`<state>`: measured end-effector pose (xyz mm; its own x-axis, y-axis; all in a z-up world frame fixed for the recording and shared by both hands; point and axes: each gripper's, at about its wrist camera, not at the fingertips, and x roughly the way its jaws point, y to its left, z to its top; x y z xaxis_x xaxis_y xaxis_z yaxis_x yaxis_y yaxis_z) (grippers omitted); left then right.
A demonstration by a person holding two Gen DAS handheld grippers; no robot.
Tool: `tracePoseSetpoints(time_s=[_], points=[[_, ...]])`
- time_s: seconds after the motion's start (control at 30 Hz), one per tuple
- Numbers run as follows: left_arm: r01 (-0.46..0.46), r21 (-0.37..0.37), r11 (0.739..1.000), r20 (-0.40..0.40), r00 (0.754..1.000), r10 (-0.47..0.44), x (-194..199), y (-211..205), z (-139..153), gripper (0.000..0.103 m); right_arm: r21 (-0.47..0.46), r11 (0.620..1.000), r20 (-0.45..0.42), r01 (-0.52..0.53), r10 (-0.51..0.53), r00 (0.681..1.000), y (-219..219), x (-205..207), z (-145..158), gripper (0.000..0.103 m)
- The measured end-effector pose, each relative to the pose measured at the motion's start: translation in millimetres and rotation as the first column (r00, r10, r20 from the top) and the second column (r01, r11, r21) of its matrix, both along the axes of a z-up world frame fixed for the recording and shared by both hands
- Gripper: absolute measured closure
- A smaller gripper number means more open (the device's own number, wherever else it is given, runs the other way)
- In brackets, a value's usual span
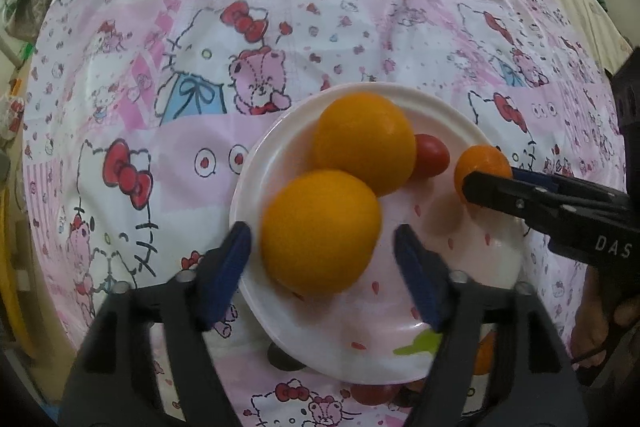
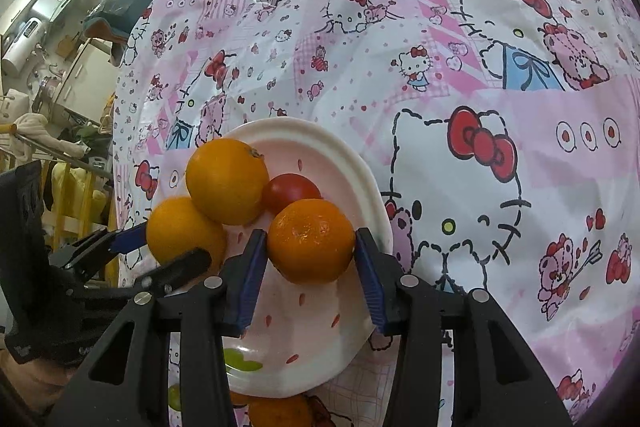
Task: Organize fruits
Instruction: 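Open the left gripper to drop the orange while the right releases the tangerine onto the plate, then withdraw both grippers from the plate toward the loose fruit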
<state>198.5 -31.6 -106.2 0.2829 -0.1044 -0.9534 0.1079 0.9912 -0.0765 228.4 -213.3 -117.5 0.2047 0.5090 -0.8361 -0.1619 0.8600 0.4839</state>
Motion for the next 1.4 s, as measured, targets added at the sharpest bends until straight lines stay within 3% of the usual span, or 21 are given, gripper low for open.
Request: tracePoseSetpoints(time_s=[0.1,0.33,0.5,0.97,1.2,1.4], points=[[0.012,0.024,1.000,0.022,1.000,-0.012,-2.1,-4.3,3.7,0.022,0.000,1.000,-0.001,-0.005,0.005,1.000,0.3,-0.1,-0.2,0.056],[0.002,0.023,1.000,0.025,1.000,-0.002,-2.0,-3.4,6.2,0.022,0.007,1.000,-0.011,0.004,-0.004,1.000,-2.0,1.4,1.2,0.054],[0.012,0.036,0.999,0.055,0.998,-0.014,-6.3,-6.6,12.1,0.022,-0.007,1.000,0.033,0.019,-0.019,0.999,-4.9,1.8,13.1,0.036],[-0.012,0.000,1.000,0.103,0.995,0.012,-24.9,-4.0,35.3,0.022,-0.002,0.999,0.082,0.044,-0.044,0.996,-11.0,-10.4,46.4,0.036],[-0.016,-0.006,1.000,0.165,0.986,0.017,-48.8,4.3,59.1,0.022,0.028,0.997,0.129,0.070,-0.073,0.989,-17.6,-35.5,76.2,0.036],[-0.053,-0.022,0.998,0.154,0.986,0.056,-70.1,23.5,60.4,0.022,0.044,0.997,0.147,0.066,-0.072,0.987,-19.5,-65.1,93.2,0.036]])
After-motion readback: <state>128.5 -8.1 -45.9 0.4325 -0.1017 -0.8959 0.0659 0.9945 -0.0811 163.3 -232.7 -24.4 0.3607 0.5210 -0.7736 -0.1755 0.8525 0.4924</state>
